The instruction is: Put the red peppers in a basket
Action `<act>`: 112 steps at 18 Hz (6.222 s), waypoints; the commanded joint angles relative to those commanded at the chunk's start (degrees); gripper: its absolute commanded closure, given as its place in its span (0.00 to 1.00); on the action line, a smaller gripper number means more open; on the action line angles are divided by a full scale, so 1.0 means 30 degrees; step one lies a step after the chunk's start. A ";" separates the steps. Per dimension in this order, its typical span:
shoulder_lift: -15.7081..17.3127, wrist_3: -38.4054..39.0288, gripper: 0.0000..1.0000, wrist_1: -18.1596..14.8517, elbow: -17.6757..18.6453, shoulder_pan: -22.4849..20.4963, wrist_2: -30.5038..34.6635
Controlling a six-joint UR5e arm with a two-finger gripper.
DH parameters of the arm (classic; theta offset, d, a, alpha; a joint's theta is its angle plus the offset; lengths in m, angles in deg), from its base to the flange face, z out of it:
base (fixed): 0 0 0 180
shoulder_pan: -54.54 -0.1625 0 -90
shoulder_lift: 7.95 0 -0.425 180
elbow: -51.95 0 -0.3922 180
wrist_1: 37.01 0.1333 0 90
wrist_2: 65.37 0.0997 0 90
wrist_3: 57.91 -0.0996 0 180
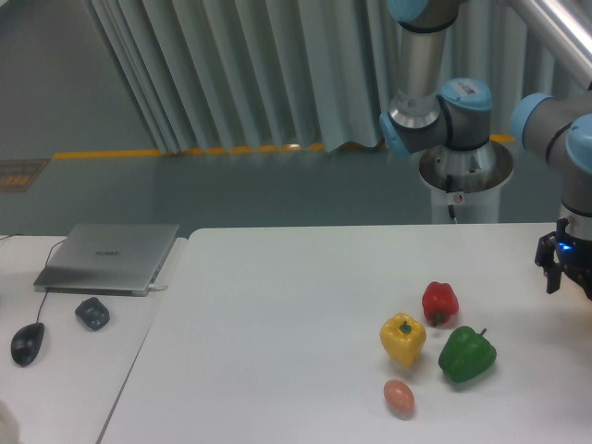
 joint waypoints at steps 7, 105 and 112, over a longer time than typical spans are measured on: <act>-0.0059 0.0116 0.00 0.0000 0.0029 0.0234 -0.0117; 0.1640 -0.4270 0.49 -0.2959 -0.0030 -0.1726 -0.0001; 0.1611 -1.1385 0.49 -0.3223 0.0058 -0.3367 0.2866</act>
